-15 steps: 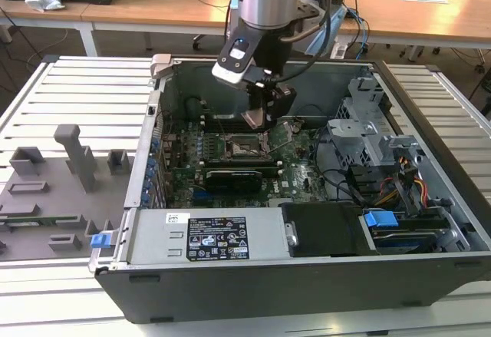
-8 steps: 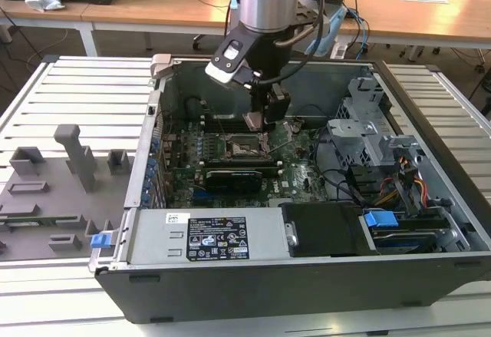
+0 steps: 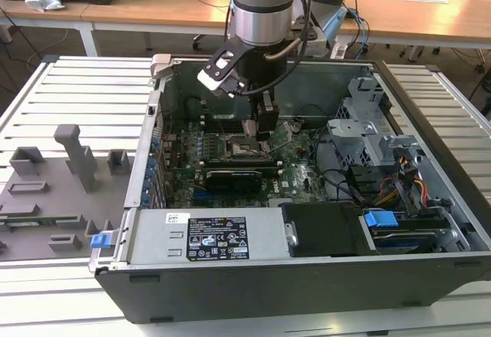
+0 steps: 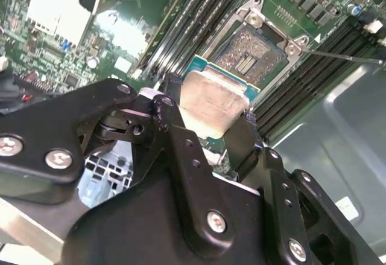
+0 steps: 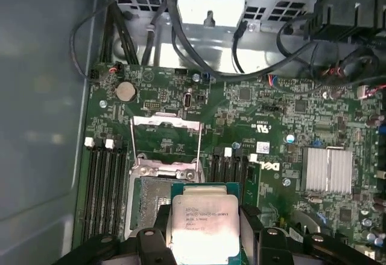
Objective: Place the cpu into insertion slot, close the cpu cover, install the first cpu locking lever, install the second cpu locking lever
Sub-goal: 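Place the cpu into insertion slot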
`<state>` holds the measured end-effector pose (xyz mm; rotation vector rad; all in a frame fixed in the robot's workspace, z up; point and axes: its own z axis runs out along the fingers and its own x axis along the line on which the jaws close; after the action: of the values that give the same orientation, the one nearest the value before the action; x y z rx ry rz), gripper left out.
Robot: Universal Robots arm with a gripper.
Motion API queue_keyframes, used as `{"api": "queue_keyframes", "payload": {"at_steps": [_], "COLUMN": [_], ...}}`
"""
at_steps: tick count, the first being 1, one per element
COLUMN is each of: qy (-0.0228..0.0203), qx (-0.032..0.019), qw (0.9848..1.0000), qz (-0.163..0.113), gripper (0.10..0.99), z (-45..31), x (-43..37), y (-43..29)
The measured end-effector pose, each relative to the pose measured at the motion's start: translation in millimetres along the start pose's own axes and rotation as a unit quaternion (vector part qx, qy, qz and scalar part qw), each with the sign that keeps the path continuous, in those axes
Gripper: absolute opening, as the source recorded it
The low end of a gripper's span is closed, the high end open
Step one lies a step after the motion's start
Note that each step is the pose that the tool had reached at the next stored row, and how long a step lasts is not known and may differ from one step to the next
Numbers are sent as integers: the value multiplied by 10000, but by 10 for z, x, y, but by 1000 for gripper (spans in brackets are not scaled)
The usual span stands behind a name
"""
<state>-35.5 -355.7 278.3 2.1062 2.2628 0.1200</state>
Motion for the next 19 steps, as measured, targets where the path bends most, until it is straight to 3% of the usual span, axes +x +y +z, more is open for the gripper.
{"api": "queue_keyframes", "payload": {"at_steps": [3,6,11,19], "qy": [-3,-9,-14,-16], "qx": [-1,0,11,21], "qw": [10000,9999,9999,9998], "qz": [40,103,164,198], "gripper": [537,537,537,537], "z": [65,180,313,457], "x": [19,76,164,230], "y": [-36,-62,-70,-108]}}
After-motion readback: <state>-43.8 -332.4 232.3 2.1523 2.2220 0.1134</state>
